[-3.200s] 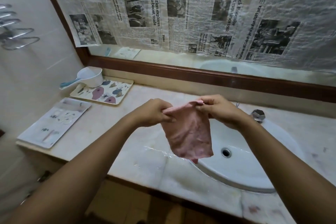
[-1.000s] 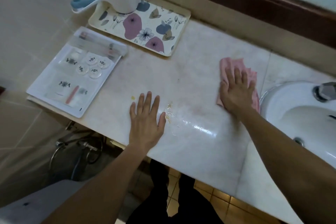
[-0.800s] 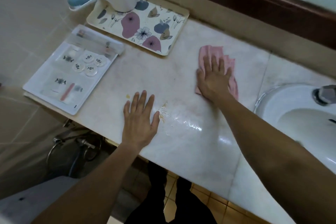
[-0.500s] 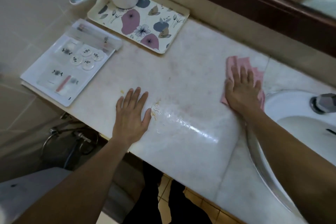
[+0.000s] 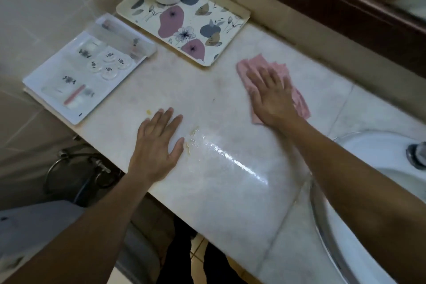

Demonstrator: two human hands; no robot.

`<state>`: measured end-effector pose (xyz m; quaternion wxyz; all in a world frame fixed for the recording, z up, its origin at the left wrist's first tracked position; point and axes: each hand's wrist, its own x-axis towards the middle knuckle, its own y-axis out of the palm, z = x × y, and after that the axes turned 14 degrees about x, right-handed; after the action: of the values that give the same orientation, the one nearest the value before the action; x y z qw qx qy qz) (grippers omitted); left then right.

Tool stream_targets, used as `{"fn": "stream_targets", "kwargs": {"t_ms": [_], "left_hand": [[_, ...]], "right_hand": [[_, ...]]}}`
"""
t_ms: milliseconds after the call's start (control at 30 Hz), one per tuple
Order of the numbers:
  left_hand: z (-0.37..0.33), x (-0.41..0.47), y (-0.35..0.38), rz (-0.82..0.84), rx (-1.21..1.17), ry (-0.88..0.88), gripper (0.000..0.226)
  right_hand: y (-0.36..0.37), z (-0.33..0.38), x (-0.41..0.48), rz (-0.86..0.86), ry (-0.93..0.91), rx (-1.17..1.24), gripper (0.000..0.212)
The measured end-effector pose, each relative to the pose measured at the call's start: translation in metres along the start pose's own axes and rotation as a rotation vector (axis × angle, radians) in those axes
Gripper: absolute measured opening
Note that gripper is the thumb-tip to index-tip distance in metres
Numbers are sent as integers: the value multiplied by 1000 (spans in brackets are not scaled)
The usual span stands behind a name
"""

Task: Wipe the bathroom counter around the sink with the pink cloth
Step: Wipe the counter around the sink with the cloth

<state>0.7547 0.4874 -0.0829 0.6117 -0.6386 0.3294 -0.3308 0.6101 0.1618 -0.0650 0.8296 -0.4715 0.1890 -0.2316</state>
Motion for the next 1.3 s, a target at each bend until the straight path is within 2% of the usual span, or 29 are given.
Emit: {"fn": "stream_targets", "kwargs": {"t_ms": [67,267,367,467,533,600,633,733,800,867,933,1067,1133,1167,1200,1300], "left_hand": [[1,1,1,-16,-6,-1,61],[1,2,5,-53,-7,-1,61],[1,1,3,-50,-5,6,60],[0,1,0,-18,-7,2,60],[0,0,-1,-7,1,-1,60],[1,1,-2,-3,-9,2,61],[1,1,-3,-3,-10,4,61],[0,1,-1,-7,-10,3,62],[0,1,0,-24,-14,7,62],[-1,2,0,-45,-9,11,62],[-1,2,-1,-47,-6,17,62],[0,1,-4,-27,-7,17,62],[0,1,-3,-26,-4,14,61],[1,1,-3,-27,-3,14,62],[1,1,-3,-26,-4,15,62],[1,1,-1,-14,-5,16,62]], "right_hand": [[-15,-24,45,-57,149,-5,57],[-12,-4,123,-56,228,-1,63],[10,25,92,-24,94,-3,61],[20,40,20,42,-78,26,60],[22,27,-41,114,-203,-25,58],[9,-12,-78,115,-210,-64,57],[-2,-34,-83,78,-141,-65,57],[-30,-81,-61,-119,243,-35,59],[-38,-86,-35,-200,450,27,61],[-31,-69,-18,-238,532,71,65],[-11,-40,-17,-198,475,69,67],[28,28,-88,-77,117,12,63],[32,30,-138,23,-49,-7,64],[29,20,-151,41,-71,-38,64],[24,6,-151,26,-32,-63,64],[10,-17,-110,-114,263,-39,62]]}}
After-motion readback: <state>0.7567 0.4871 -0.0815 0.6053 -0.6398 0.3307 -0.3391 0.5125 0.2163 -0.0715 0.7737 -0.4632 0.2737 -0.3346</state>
